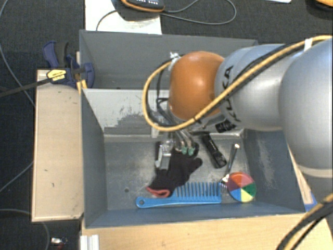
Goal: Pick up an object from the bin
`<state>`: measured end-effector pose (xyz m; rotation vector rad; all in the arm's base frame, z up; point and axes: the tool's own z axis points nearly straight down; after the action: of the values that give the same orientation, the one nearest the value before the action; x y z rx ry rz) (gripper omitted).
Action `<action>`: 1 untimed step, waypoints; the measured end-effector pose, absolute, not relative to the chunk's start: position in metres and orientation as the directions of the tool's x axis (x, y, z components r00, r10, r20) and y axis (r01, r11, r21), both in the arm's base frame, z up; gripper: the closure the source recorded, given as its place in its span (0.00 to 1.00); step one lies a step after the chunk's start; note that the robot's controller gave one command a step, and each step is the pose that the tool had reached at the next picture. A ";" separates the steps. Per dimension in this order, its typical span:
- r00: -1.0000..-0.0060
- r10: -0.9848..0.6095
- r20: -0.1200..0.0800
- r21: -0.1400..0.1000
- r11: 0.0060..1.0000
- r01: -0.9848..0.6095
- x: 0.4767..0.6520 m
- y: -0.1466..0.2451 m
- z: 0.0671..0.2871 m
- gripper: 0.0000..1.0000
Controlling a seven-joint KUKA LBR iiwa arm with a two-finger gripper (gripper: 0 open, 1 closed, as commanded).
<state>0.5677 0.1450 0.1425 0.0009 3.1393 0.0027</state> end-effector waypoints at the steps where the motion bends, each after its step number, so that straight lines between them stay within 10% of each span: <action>1: -0.927 -0.375 -0.006 0.000 0.927 -0.375 0.571 0.093 0.083 0.00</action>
Offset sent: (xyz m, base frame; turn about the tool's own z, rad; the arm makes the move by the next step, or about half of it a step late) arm -0.0240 -0.0691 -0.0725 -0.3310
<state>0.5710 0.0927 0.0834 -0.5983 3.0780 0.0021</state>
